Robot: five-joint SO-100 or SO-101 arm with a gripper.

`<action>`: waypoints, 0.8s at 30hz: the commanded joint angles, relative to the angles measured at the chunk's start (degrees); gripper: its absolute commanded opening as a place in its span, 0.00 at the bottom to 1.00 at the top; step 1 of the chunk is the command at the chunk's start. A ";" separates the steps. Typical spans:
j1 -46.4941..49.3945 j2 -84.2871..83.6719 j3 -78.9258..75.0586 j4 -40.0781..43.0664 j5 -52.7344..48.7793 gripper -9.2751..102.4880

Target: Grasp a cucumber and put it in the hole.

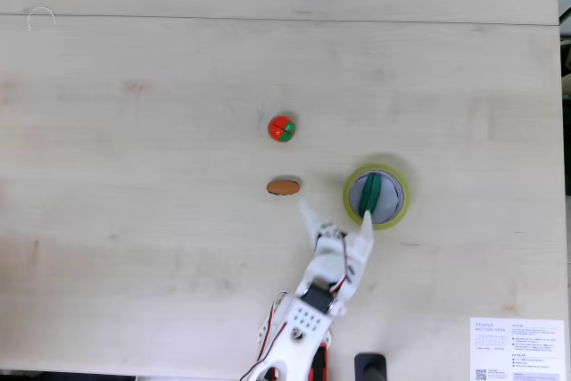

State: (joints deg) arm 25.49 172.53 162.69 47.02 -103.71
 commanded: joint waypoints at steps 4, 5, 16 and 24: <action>-1.05 20.21 7.03 13.62 3.60 0.46; -1.41 20.57 7.38 15.21 4.31 0.44; -9.23 20.57 11.51 21.27 8.44 0.21; -9.76 20.57 14.33 26.81 8.44 0.14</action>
State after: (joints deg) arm 15.82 193.01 177.45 71.63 -95.62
